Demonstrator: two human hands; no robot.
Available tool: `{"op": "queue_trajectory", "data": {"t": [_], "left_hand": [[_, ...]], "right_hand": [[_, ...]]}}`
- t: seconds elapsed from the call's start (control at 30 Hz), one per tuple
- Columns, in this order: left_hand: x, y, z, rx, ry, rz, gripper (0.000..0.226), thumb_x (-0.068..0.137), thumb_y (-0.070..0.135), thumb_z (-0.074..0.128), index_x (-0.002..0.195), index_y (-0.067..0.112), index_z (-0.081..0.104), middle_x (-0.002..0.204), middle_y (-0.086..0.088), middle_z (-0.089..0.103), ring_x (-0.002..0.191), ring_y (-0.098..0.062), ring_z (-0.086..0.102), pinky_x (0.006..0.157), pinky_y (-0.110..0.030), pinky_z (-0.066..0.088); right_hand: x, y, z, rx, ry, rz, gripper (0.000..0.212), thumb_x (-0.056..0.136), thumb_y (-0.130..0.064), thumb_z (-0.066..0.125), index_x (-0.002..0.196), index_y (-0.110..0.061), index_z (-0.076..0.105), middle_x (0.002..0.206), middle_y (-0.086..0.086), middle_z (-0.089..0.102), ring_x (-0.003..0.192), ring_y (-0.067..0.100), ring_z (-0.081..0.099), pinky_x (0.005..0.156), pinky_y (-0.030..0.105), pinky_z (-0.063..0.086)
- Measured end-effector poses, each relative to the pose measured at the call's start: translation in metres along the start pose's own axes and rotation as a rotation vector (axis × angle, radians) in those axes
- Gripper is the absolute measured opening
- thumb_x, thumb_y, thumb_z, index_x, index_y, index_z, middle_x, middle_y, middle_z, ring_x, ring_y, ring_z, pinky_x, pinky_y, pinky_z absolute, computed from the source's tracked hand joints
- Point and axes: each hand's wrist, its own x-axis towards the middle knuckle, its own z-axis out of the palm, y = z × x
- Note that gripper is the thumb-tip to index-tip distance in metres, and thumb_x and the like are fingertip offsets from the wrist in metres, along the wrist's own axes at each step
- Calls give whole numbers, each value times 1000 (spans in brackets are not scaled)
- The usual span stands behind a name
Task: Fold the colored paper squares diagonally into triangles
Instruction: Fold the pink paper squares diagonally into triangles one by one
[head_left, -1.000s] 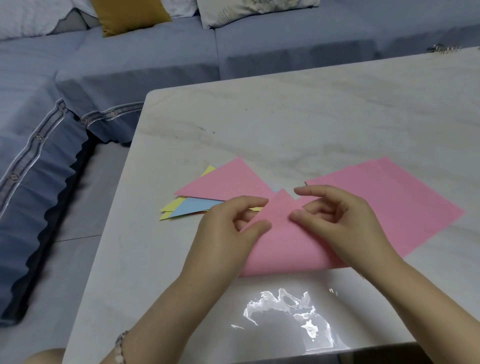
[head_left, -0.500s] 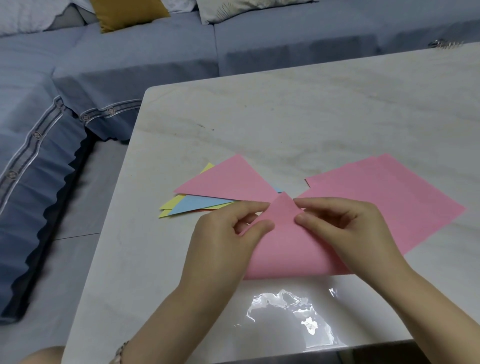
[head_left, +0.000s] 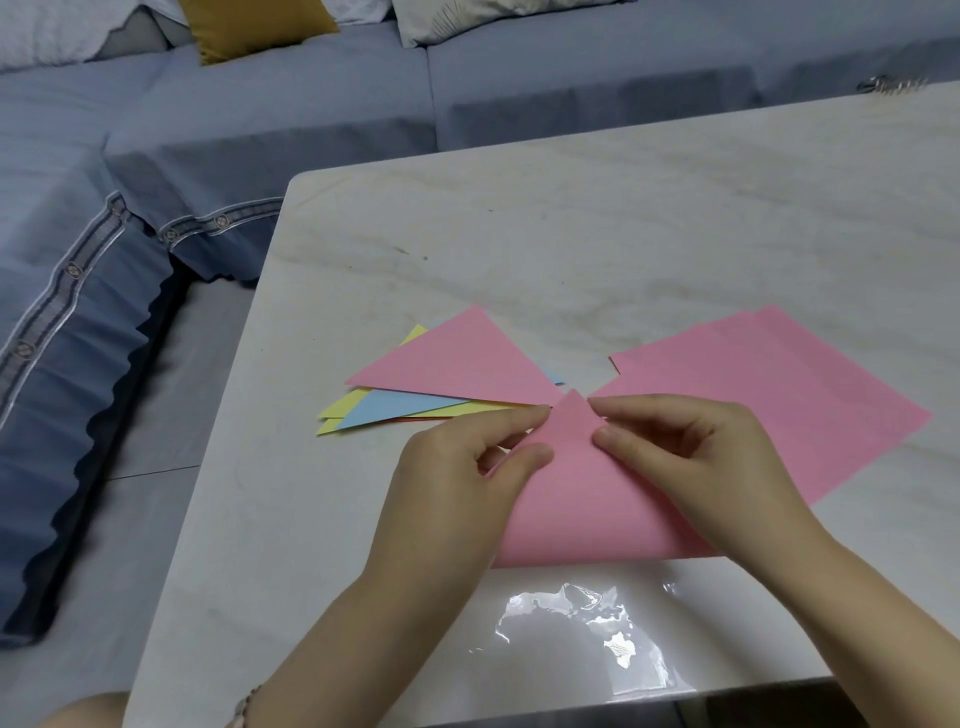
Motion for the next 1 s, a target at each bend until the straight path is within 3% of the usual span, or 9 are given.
{"op": "queue_trajectory", "data": {"t": [0.17,0.43,0.6,0.7,0.77,0.87,1.0], "left_hand": [[1,-2,1,-2,-15,-4,27,77,18,71,90,41,64,75,48,57,80,10,57,71,2,38],[4,-7,4,-47,-14,-19,25,77,13,71,88,35,67,73,42,61,76,11,58,70,2,39],[6,-13,7,-31,2,-33,25,78,13,71,92,34,67,80,32,63,79,8,59,70,0,39],[8,-18,11,-10,-10,-33,25,78,13,71,95,31,69,78,32,62,73,11,57,68,1,38],[12,-21,14,17,-21,-31,25,78,13,70,99,26,70,76,32,60,70,13,55,67,1,37],[22,-26,16,63,-36,-29,27,80,14,69,106,21,70,80,25,61,71,10,55,68,2,37],[47,-39,22,189,-25,-23,30,84,15,65,114,17,66,94,7,64,79,0,56,70,0,36]], "right_hand": [[1,-1,-1,-2,-8,-14,32,76,-6,70,75,-37,68,69,-34,65,72,-14,61,66,0,41],[3,2,-2,-40,-31,7,29,77,-10,70,78,-39,68,78,-35,66,74,-11,62,68,1,42],[8,4,-2,-59,-78,61,29,77,-11,70,80,-40,66,81,-7,71,74,10,64,71,12,47],[19,3,-1,-97,-162,63,26,78,-15,69,86,-39,64,80,-7,69,73,6,62,71,12,46],[31,3,0,-189,-210,38,21,79,-17,69,78,-38,67,79,-9,70,74,4,63,73,17,47],[53,6,5,-286,-271,30,23,79,-15,69,66,-33,67,73,-11,70,63,-3,60,70,20,49],[81,24,15,-324,-275,39,25,79,-10,67,62,-28,66,60,-16,62,49,-8,52,57,10,41]]}}
